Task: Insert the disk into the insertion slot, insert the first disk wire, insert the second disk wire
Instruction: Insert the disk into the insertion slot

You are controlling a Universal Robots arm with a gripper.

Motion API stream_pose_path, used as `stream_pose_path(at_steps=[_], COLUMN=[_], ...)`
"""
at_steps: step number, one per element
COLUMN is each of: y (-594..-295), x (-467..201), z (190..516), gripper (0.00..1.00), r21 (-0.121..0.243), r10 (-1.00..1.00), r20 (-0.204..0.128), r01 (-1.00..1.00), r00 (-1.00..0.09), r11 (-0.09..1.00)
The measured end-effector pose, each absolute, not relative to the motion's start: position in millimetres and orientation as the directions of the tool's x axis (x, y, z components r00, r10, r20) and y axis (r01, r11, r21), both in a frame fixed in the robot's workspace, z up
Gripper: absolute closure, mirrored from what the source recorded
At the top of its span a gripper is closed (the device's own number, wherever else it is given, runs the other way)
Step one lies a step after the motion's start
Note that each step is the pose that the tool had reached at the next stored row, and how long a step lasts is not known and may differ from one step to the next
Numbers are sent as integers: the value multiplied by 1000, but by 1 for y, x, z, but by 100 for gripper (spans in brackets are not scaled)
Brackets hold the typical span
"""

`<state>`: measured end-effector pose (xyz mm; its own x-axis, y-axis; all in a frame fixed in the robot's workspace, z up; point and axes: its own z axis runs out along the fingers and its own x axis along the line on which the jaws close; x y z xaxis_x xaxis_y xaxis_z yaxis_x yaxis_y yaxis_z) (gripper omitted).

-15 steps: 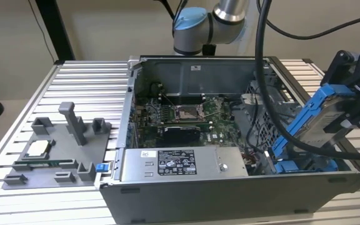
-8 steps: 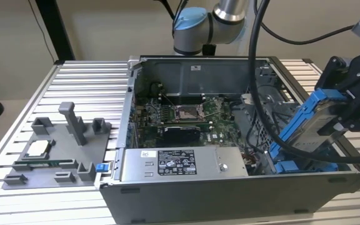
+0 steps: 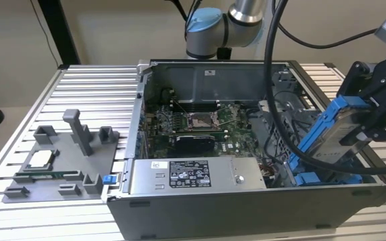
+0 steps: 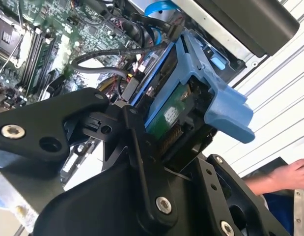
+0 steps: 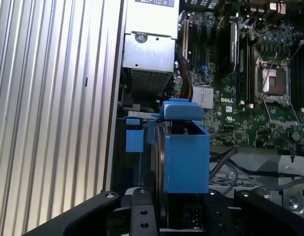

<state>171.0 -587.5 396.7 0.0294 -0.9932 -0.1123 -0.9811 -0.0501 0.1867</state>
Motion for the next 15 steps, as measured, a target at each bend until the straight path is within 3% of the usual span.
stream_pose_path(at_steps=[15], y=[-592], x=[170], z=[400], gripper=[100], r21=[187], r10=[-994], r20=[-114], r01=[-982], r00=[4], r11=[-25])
